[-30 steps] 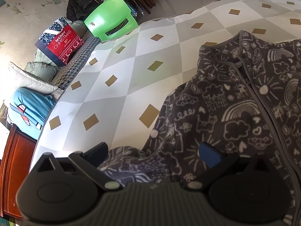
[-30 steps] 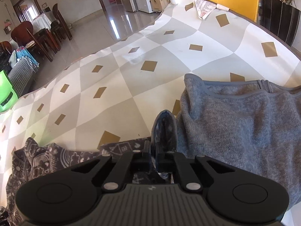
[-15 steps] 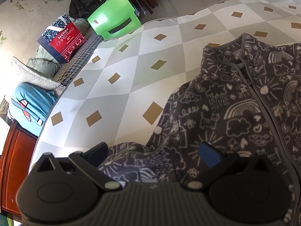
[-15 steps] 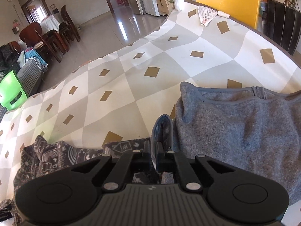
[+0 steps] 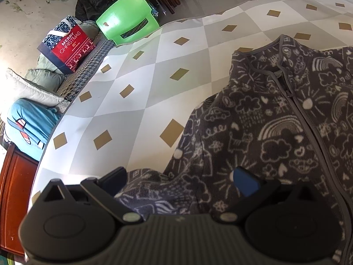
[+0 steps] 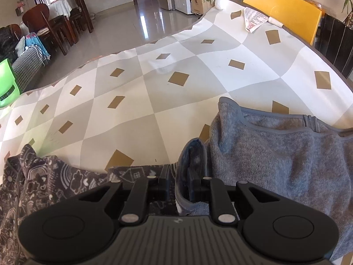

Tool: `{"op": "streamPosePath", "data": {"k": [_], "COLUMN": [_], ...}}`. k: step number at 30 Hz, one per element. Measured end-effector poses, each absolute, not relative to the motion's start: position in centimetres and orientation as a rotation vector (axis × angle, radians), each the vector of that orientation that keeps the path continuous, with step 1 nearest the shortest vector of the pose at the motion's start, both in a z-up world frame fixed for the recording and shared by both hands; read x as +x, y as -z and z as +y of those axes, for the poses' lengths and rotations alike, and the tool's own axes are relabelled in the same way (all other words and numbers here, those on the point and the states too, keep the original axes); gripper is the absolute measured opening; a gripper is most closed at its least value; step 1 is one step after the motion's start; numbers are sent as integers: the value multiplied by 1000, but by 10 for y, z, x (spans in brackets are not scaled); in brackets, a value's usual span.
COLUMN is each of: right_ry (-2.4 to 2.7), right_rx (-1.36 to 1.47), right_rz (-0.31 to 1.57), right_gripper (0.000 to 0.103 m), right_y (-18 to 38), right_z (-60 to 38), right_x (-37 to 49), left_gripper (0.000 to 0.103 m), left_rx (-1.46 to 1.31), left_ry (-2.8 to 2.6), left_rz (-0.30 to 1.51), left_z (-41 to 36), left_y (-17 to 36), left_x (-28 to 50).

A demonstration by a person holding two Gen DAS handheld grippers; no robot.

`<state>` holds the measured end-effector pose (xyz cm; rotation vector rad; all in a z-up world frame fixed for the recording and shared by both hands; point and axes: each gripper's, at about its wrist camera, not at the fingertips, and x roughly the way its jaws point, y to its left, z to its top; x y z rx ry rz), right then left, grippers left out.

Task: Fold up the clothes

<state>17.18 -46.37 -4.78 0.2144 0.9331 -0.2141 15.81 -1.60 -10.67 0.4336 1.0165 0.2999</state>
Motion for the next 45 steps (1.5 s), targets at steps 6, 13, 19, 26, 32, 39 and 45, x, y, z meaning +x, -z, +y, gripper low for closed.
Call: {"op": "streamPosePath", "data": {"k": [6,13,19,26,32,39,45], "right_ry": [214,243,242,353,532,667,538], "right_rx": [214,234,258,270,306,331,321], "right_rz": [951,920,779,688,785,795,770], "right_gripper": [16,4,4,4,4,29,33], "right_y": [62,60,9,-35,-31,-32,-33], "right_z": [-465,-460,-454,-471,-503,-524,-501], "right_x": [176,174,149,93,54,33,49], "left_gripper": [103,103,103,103,103,103,103], "left_rx": [436,440,430,405,385,354,344], "left_ry": [-298,-307,-307,-301,-315,-350,-356], "left_rz": [1022,1024,1020,1011,1025,1036,1047], "left_z": [-17,-12,-10,-8,0,13,18], "left_y": [109,109,106,98,96,94,99], "left_x": [159,158,157,151,147,146,148]}}
